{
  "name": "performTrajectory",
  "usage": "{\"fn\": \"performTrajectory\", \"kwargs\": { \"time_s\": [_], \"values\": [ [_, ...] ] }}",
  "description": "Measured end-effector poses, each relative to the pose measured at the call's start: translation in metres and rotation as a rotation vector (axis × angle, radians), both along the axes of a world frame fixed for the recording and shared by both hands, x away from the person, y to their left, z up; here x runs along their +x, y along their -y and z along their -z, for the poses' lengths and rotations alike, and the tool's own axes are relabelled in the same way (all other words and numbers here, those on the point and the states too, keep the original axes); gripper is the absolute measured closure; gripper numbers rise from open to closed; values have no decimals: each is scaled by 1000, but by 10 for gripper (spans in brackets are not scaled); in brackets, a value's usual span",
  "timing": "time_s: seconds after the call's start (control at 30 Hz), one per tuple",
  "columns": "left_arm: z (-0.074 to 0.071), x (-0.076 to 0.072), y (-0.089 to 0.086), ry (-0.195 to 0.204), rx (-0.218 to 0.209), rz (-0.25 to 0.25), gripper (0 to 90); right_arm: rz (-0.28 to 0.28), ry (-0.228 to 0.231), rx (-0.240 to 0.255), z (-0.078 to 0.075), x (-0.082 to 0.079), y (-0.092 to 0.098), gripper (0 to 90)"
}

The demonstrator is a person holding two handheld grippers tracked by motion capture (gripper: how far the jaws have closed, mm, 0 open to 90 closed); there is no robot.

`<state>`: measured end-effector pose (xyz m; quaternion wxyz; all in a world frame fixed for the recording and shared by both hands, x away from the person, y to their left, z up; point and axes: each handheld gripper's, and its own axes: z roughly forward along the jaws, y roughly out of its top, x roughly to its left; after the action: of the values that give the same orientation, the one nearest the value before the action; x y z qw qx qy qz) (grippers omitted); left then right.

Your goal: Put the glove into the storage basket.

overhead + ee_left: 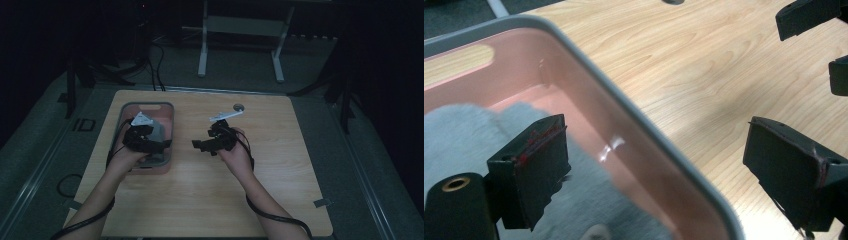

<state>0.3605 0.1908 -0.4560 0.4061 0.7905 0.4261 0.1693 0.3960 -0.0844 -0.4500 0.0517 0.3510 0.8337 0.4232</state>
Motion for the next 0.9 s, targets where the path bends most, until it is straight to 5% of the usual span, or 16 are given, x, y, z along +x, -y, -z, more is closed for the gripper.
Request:
{"fn": "performTrajectory", "kwargs": {
  "time_s": [0.5,0.9],
  "values": [
    [1,-16,44,28,-34,139,114,39,28,-15,10,-25,67,196],
    [22,-33,89,21,-40,262,114,41,42,-32,26,-43,96,181]
  ]
}}
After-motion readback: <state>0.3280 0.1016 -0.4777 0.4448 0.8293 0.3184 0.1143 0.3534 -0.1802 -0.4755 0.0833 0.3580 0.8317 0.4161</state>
